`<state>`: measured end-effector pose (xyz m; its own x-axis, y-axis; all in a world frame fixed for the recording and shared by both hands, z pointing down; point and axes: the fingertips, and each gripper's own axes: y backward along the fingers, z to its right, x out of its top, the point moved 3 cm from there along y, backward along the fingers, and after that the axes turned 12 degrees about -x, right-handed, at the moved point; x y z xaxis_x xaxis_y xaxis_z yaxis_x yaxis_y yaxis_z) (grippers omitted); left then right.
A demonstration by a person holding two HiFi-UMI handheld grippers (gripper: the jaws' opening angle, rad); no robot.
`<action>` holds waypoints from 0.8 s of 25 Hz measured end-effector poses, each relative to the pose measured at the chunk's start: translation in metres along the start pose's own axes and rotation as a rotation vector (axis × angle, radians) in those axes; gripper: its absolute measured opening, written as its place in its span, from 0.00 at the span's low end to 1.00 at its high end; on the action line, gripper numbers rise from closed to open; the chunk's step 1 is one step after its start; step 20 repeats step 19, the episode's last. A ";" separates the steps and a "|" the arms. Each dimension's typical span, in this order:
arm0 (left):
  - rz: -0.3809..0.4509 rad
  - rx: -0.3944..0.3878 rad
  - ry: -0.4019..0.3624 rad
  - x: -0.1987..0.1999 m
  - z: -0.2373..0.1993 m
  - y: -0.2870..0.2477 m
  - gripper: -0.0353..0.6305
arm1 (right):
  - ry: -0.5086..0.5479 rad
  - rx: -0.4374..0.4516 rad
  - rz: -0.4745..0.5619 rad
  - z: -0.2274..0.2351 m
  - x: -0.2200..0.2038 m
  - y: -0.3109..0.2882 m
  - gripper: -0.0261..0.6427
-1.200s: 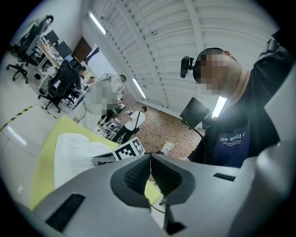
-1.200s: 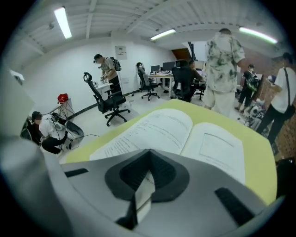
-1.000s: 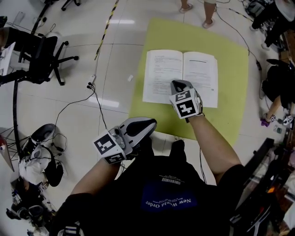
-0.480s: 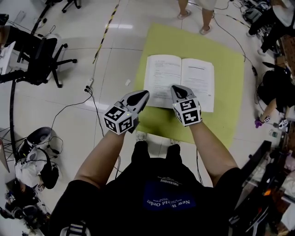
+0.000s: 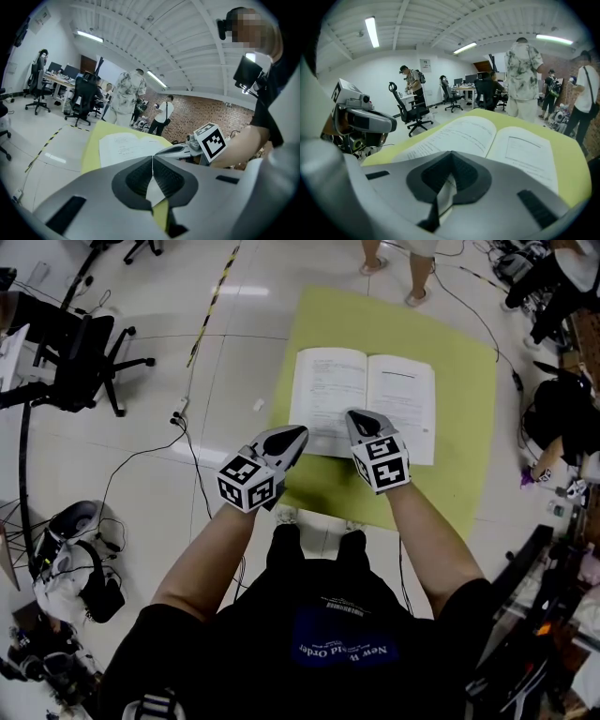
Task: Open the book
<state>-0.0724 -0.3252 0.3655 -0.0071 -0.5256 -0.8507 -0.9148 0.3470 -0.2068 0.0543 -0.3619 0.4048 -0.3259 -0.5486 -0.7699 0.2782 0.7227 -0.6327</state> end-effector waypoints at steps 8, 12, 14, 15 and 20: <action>-0.004 -0.023 -0.009 0.000 0.015 -0.006 0.06 | 0.005 0.000 -0.002 0.002 -0.004 0.006 0.02; -0.006 -0.025 -0.010 -0.001 0.027 -0.012 0.06 | 0.005 0.001 0.000 0.009 -0.008 0.015 0.02; -0.005 -0.027 -0.010 -0.001 0.024 -0.012 0.06 | 0.005 0.002 -0.001 0.009 -0.008 0.012 0.02; -0.004 -0.028 -0.010 -0.001 0.021 -0.010 0.06 | 0.005 0.002 -0.002 0.007 -0.007 0.009 0.02; -0.003 -0.032 -0.007 0.001 0.005 -0.003 0.06 | 0.005 0.001 -0.006 -0.002 -0.001 -0.006 0.02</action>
